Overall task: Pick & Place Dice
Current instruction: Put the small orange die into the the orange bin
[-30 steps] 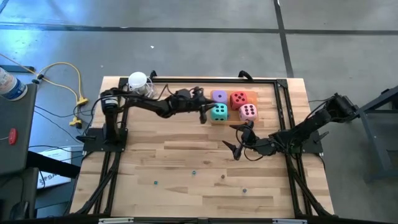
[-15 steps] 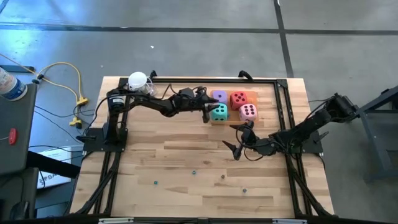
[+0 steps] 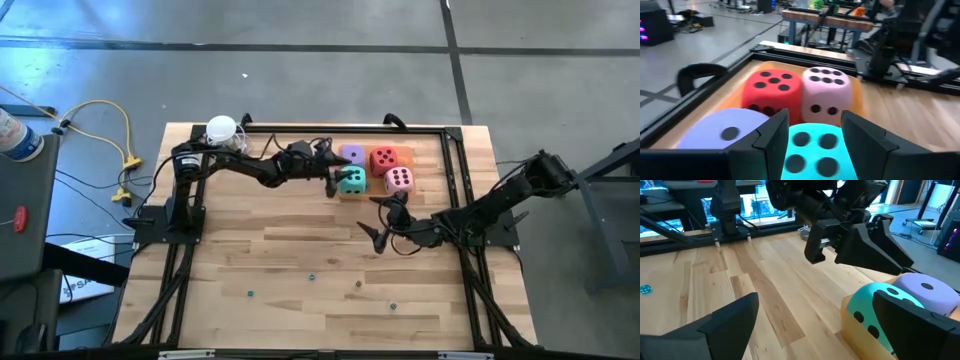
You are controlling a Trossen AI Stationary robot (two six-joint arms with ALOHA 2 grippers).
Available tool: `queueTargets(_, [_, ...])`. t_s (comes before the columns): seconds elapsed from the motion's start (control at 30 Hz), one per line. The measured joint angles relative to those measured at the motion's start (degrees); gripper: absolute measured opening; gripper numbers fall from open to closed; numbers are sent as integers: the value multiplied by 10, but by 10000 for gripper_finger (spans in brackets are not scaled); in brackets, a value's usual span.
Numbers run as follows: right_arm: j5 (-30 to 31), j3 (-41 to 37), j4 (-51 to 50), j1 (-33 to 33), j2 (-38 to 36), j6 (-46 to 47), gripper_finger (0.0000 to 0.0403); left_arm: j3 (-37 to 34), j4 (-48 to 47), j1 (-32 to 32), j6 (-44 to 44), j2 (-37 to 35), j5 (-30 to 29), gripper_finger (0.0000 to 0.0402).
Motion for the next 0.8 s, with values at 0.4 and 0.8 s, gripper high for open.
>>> queueTargets(0.4, [-42,0,-1,0,0,0,382,-1,-290,34,133,-116,1,176])
queueTargets(0.8, [-60,0,-1,2,0,45,382,-1,-293,172,-44,-72,-39,177])
